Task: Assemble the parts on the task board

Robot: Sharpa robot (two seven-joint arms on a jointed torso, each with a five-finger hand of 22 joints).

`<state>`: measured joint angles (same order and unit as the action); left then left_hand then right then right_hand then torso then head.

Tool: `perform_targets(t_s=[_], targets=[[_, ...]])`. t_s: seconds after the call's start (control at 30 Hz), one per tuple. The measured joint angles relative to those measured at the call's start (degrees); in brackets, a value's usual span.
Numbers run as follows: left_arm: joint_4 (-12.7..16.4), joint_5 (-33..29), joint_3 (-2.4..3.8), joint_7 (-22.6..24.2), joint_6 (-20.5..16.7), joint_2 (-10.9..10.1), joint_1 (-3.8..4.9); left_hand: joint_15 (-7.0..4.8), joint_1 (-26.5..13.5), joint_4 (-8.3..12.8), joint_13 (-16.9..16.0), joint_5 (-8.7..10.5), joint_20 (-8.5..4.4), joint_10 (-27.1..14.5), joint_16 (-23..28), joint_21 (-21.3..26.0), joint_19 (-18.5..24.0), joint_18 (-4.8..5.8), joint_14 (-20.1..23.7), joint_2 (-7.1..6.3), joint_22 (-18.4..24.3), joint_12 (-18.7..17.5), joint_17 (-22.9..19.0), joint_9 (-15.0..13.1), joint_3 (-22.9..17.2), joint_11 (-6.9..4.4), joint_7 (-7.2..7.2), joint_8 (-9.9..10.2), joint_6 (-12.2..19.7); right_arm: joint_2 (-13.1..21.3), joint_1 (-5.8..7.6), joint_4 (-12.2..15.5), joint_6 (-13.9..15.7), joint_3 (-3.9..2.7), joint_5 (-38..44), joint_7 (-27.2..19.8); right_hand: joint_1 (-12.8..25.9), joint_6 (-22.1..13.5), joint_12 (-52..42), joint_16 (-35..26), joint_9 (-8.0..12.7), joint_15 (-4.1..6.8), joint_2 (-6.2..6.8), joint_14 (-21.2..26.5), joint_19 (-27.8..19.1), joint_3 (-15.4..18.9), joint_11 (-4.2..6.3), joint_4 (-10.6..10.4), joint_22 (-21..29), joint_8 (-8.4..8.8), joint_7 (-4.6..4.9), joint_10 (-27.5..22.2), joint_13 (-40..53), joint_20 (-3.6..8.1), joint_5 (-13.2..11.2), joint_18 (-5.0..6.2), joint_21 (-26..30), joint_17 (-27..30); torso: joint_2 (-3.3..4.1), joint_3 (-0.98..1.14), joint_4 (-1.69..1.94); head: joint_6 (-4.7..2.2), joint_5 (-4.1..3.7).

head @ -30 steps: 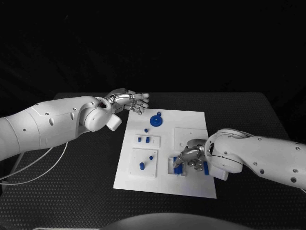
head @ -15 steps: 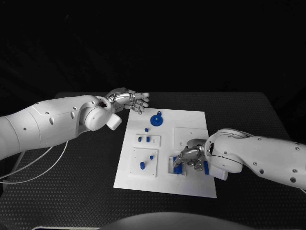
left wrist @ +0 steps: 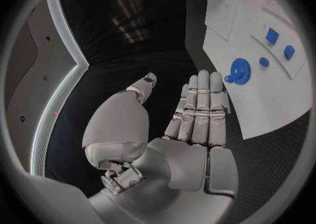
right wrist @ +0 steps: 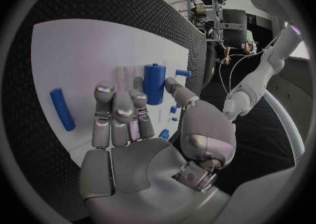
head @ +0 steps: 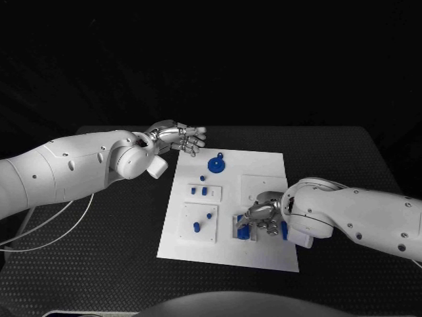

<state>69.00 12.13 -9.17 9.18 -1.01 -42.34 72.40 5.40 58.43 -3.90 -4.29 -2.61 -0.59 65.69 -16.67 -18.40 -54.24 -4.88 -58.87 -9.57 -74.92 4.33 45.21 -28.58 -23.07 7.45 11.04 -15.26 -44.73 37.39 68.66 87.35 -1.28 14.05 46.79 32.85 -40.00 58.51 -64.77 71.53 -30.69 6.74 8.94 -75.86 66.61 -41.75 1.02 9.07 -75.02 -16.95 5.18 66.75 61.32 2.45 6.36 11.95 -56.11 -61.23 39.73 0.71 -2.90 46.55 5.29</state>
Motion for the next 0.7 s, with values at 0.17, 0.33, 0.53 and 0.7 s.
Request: perform_targets(t_s=[0.17,0.33,0.53,0.7], targets=[[0.0,0.02,0.0,-0.03,0.01,0.0,0.0,0.0,0.0,0.0,0.0,0.0,0.0,0.0,0.0,0.0,0.0,0.0,0.0,0.0,0.0,0.0,0.01,0.0,0.0,0.0,0.0,0.0,0.0,0.01,-0.02,-0.06,0.0,0.01,0.0,-0.07,-0.06,0.05,0.2,-0.2,-0.06,0.0,1.73,-0.01,0.0,-0.56,0.0,-1.03,0.0,-0.01,-0.06,0.0,0.11,0.0,-1.26,0.13,0.0,0.0,0.0,-0.01,0.0,0.07,0.01],[0.0,0.03,0.0,-0.06,0.02,-0.03,0.01,0.0,0.0,0.0,0.0,0.0,0.01,0.0,0.0,0.0,0.0,0.0,0.0,0.0,0.01,0.0,0.01,0.01,0.0,0.0,0.0,0.0,0.0,0.05,-0.05,-0.07,0.04,0.01,0.02,-0.16,-0.06,0.1,0.22,-0.2,-0.15,0.0,3.2,-0.01,0.0,-1.09,0.0,-2.19,0.0,0.23,-0.1,0.0,0.2,0.0,-2.6,0.39,0.0,0.01,0.0,-0.01,0.0,0.13,0.05],[0.0,0.06,0.0,-0.12,0.04,-0.06,0.01,0.0,0.0,-0.15,0.0,0.0,0.01,0.0,0.0,0.0,0.0,0.0,0.0,0.0,0.01,0.0,0.0,0.01,0.15,0.0,0.0,0.0,0.0,0.1,-0.08,-0.09,0.07,0.01,0.07,-0.31,0.26,0.03,0.22,-0.42,-0.3,0.0,5.18,-0.01,0.0,-0.85,0.0,-3.41,0.0,0.35,-0.03,0.0,0.35,0.0,-3.26,0.5,0.0,0.02,-0.01,0.01,-0.03,0.16,0.09],[0.0,0.08,0.0,-0.16,0.06,-0.07,0.01,0.0,0.0,-0.15,0.0,0.0,0.01,0.0,0.0,0.0,0.0,-0.01,0.0,0.0,0.01,0.0,0.0,0.01,0.15,0.0,0.0,0.0,0.0,0.15,-0.1,-0.08,0.07,0.01,0.13,-0.43,0.23,-0.16,0.44,-0.42,-0.38,-0.01,5.77,-0.01,0.0,-0.63,0.0,-3.95,0.0,0.35,0.15,0.0,0.36,0.0,-3.26,0.52,0.0,0.01,-0.01,0.02,-0.05,0.16,0.09]])
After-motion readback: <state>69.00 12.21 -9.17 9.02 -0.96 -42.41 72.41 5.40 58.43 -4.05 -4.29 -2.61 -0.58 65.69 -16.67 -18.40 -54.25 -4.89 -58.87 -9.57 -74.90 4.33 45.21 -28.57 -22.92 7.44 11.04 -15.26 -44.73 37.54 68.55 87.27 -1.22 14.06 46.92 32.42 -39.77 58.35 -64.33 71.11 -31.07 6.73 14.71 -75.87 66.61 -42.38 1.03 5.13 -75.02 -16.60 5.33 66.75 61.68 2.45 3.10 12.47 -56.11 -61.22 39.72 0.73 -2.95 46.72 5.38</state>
